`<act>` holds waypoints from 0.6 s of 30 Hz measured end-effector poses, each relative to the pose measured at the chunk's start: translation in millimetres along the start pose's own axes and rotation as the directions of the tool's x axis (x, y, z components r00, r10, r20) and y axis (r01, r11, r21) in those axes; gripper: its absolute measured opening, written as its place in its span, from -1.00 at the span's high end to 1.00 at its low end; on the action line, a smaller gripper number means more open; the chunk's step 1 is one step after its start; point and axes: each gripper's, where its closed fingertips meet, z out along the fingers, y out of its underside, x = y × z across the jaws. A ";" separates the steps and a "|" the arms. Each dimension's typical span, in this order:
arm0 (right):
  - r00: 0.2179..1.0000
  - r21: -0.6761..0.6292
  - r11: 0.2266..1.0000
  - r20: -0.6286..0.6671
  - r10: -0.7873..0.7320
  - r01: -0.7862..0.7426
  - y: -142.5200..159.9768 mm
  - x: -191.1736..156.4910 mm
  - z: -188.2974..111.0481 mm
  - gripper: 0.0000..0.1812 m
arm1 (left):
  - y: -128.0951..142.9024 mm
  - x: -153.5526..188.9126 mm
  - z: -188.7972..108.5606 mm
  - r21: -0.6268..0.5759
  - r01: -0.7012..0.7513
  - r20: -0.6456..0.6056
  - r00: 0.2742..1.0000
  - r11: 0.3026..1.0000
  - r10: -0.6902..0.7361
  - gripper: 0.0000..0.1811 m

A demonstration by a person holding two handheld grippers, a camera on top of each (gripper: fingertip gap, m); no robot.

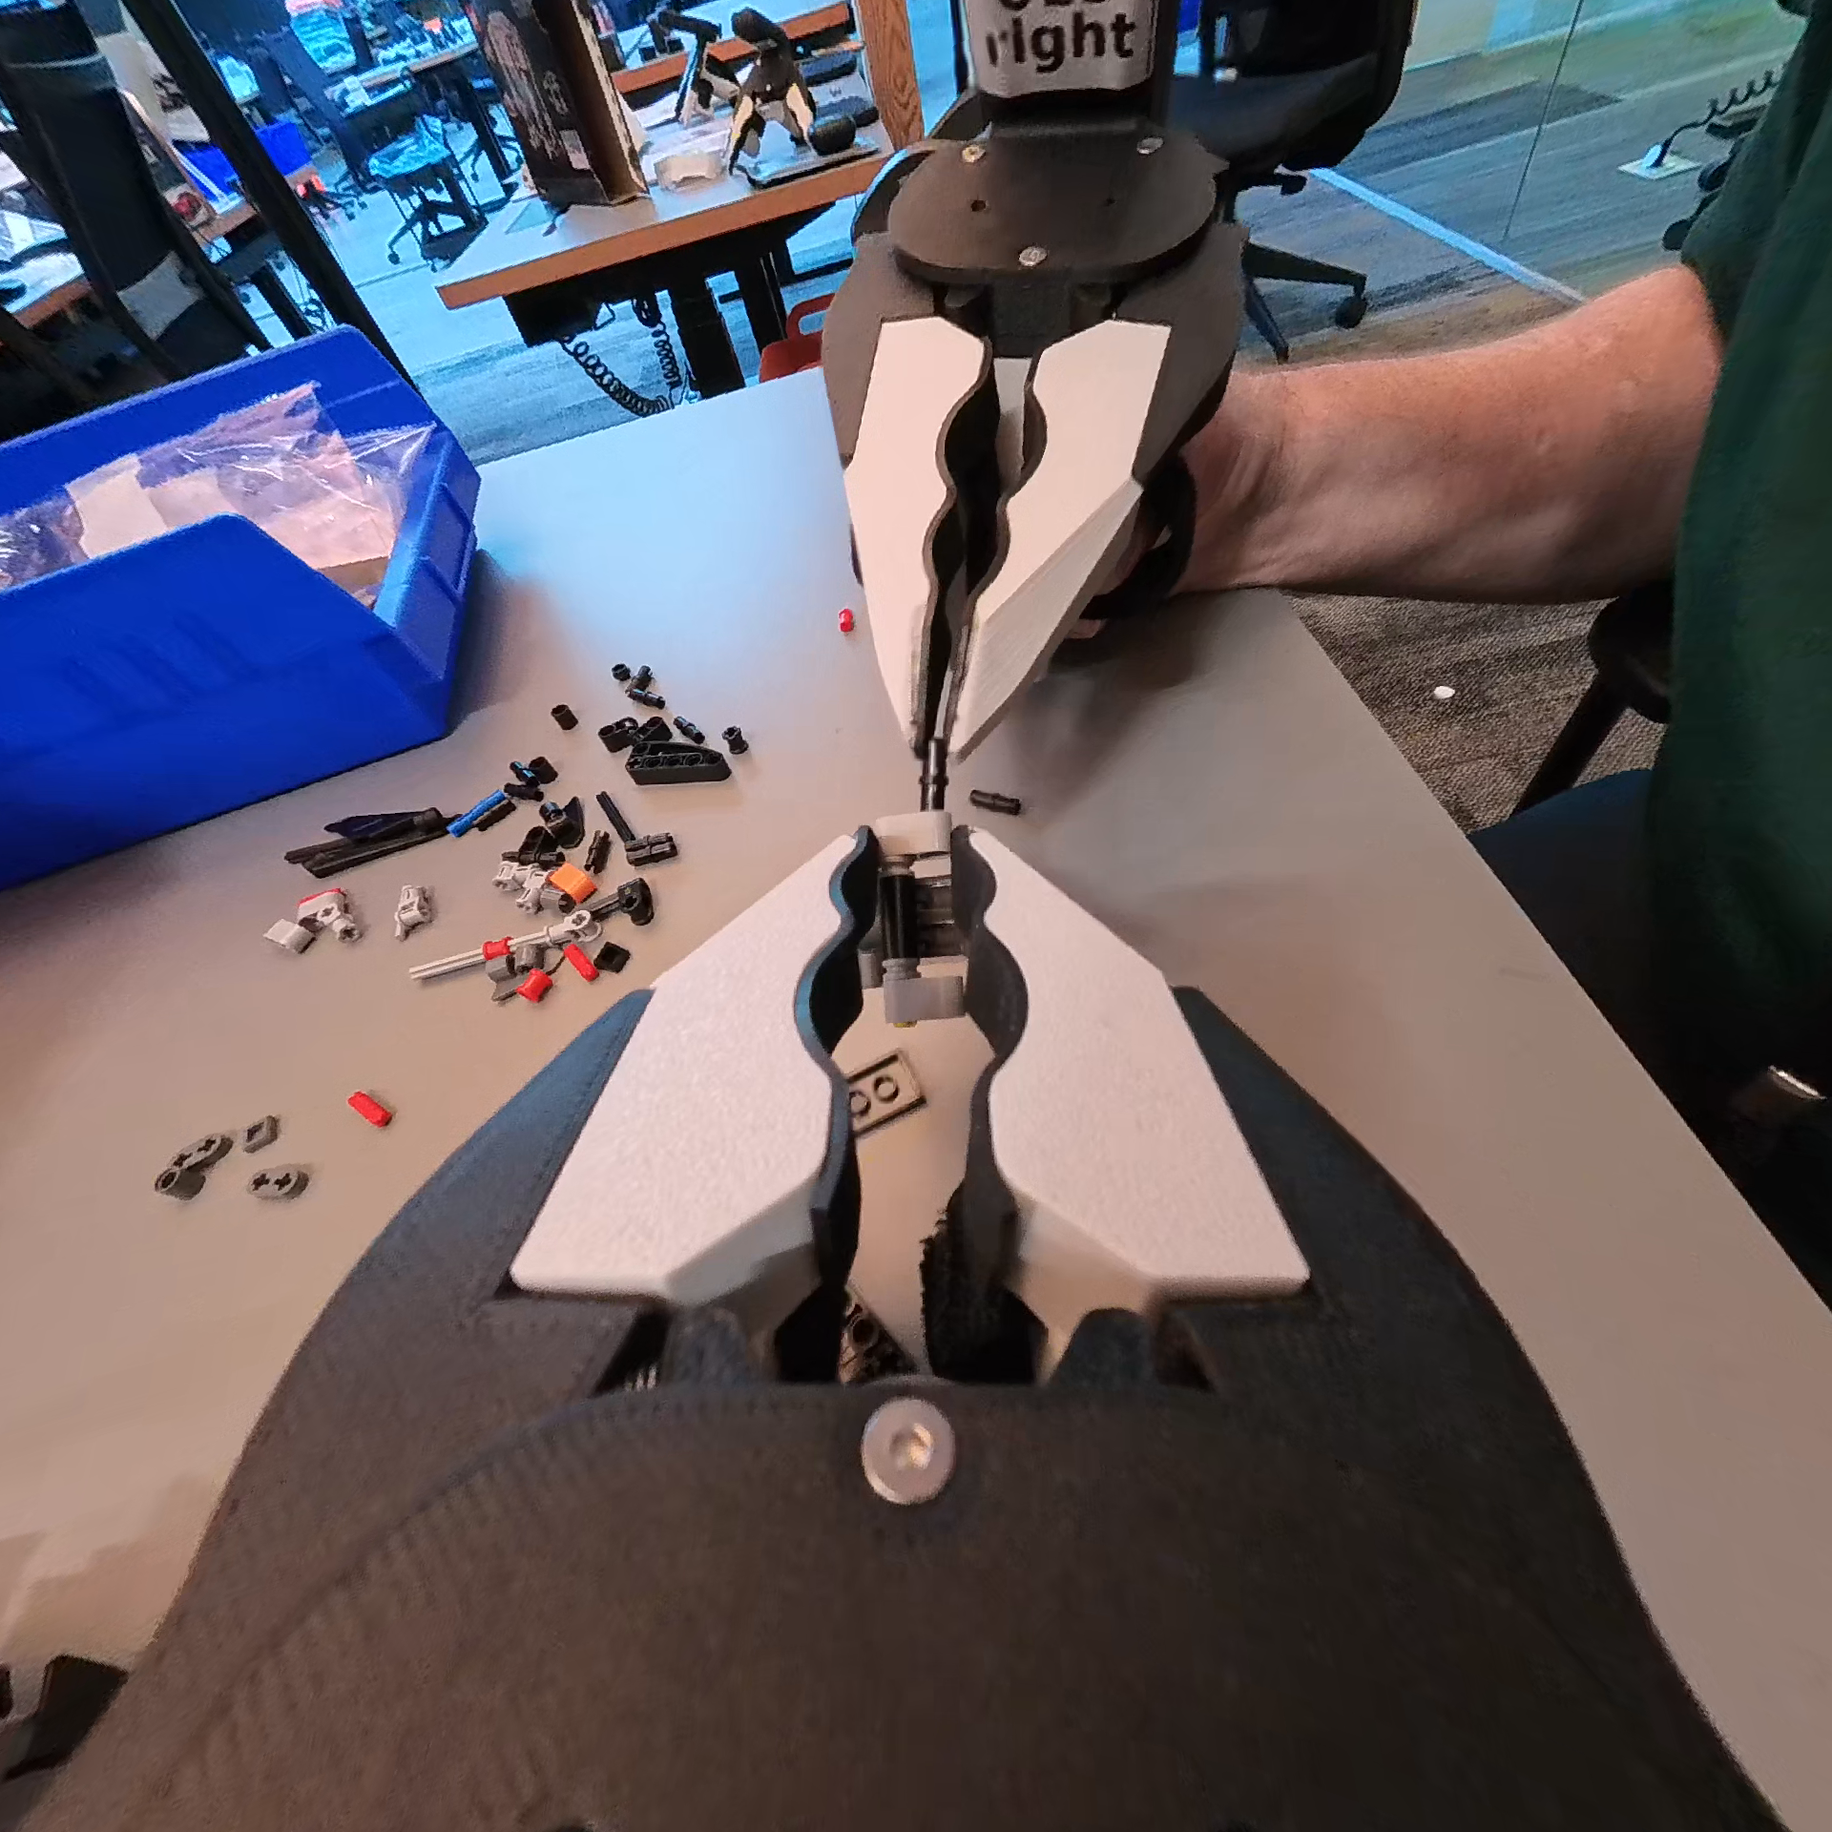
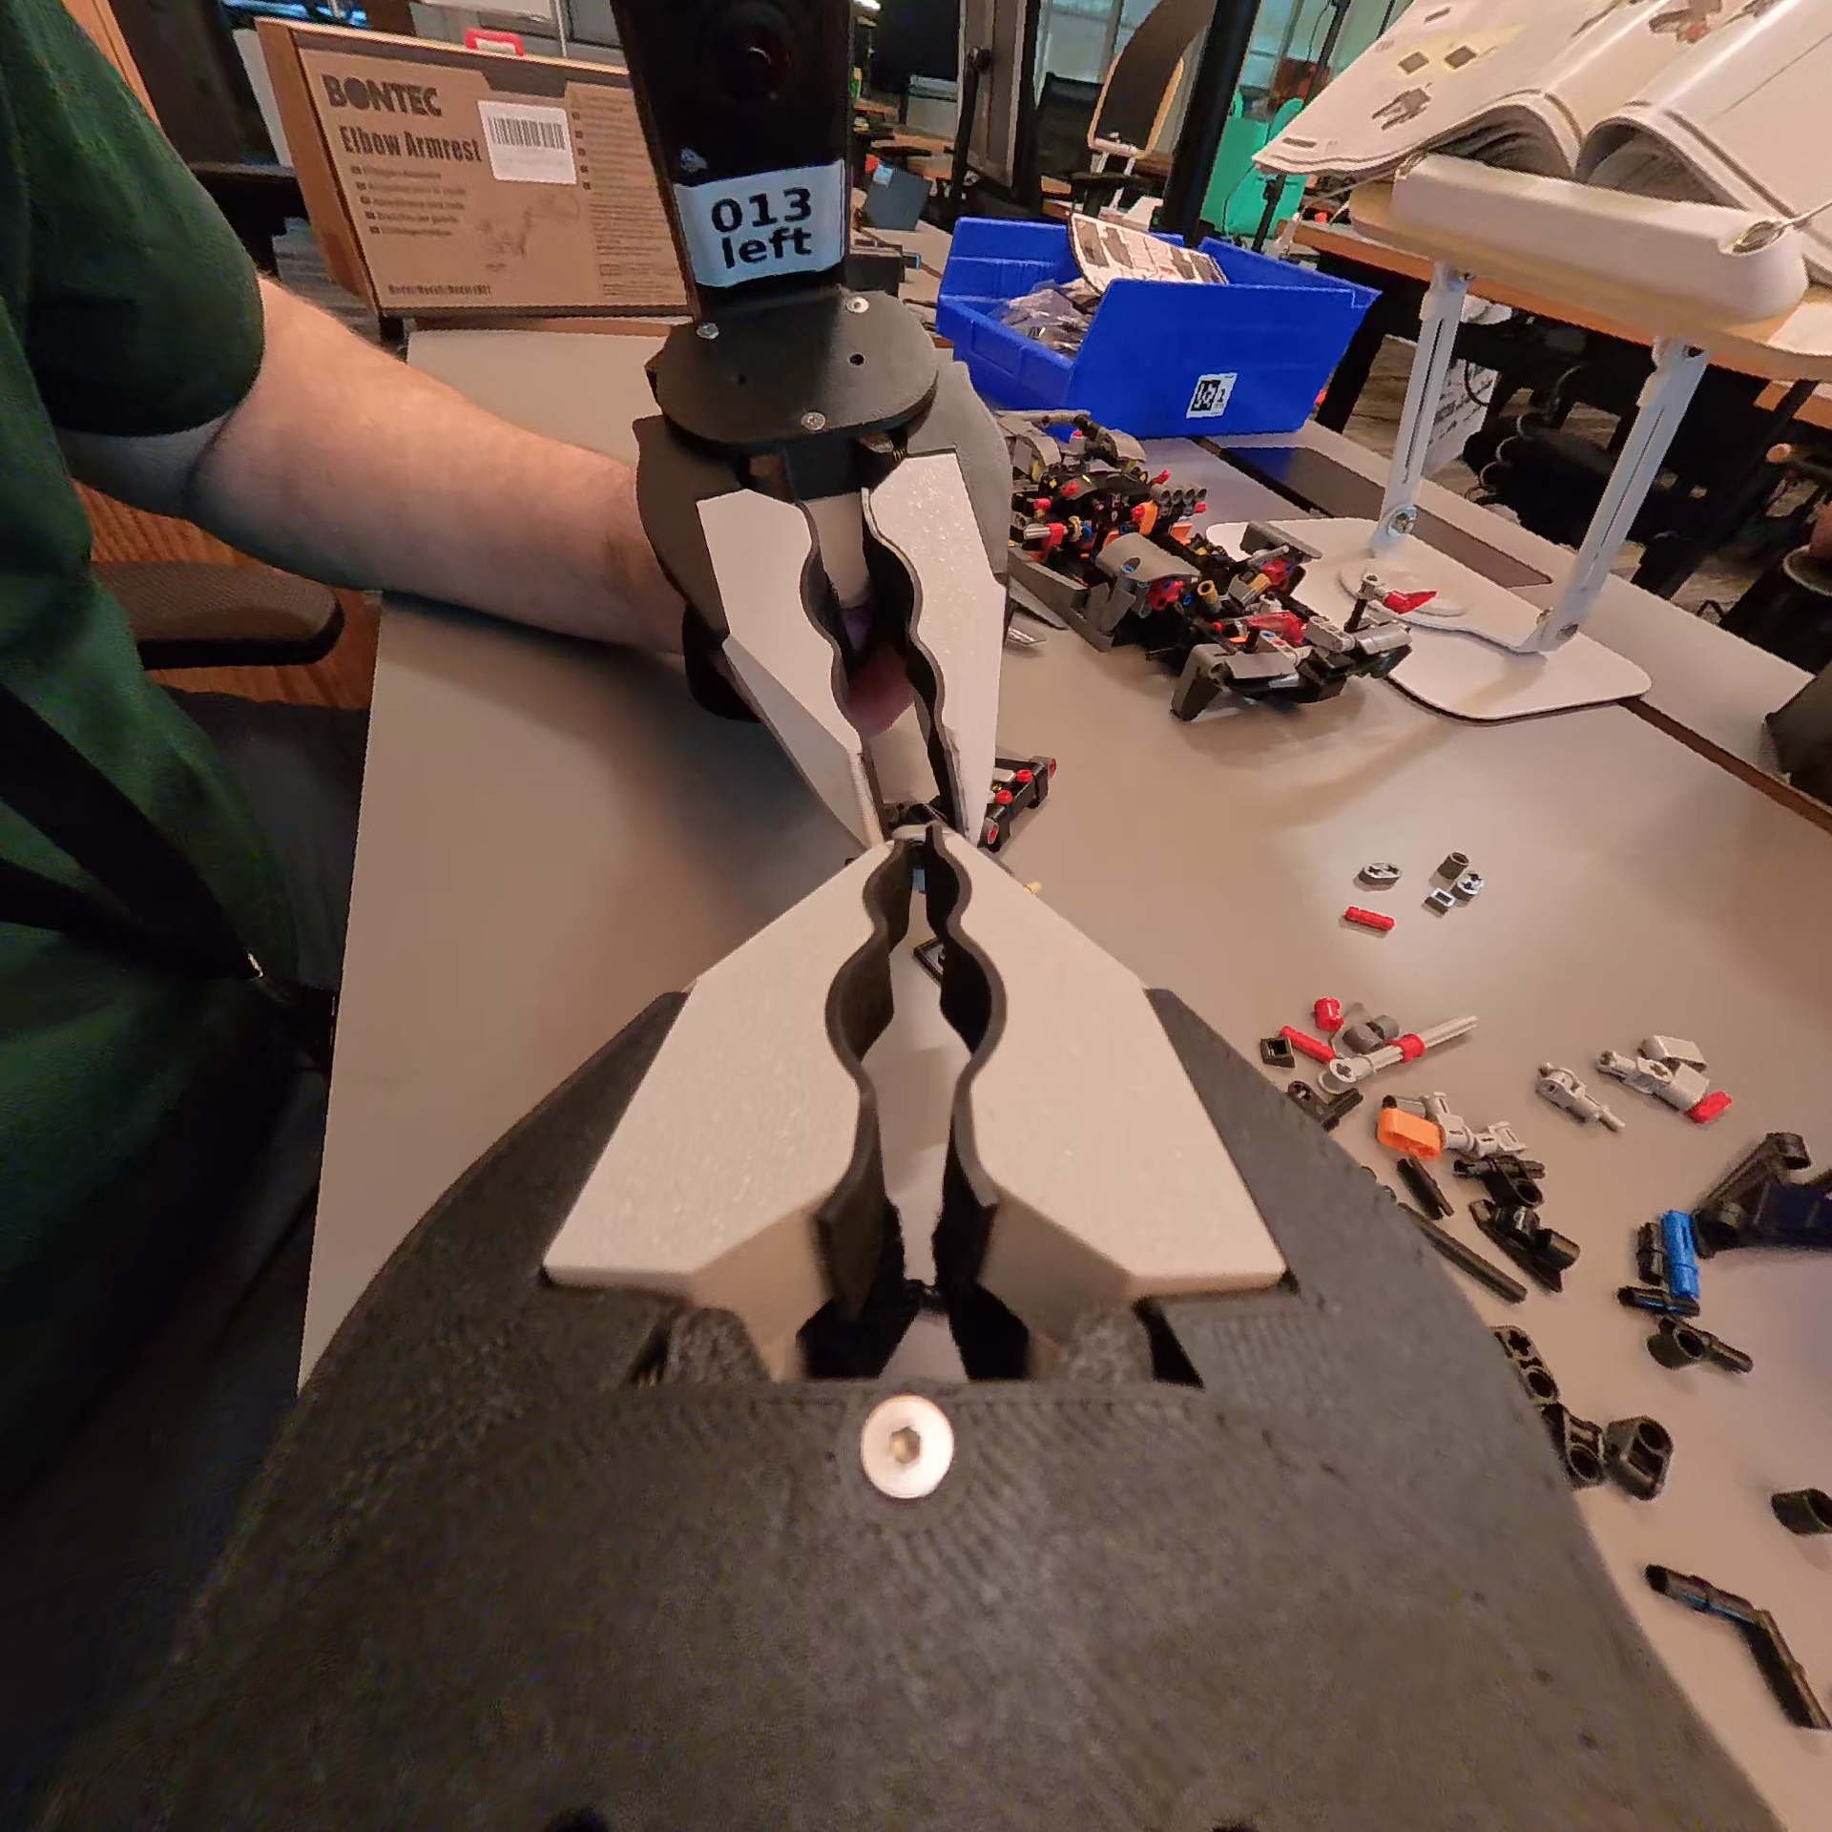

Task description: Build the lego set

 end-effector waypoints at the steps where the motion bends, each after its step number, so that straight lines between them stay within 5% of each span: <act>1: 1.000 0.005 1.000 0.000 -0.002 0.002 -1.0 0.0 -0.5 0.99 | -1.2 0.3 -0.3 0.010 0.009 -0.005 1.000 1.000 -0.009 0.87; 18: 1.000 0.023 1.000 0.008 0.004 -0.004 -3.2 -0.5 -2.1 0.99 | -4.9 1.1 -2.9 0.050 0.041 -0.032 0.999 0.998 -0.040 0.87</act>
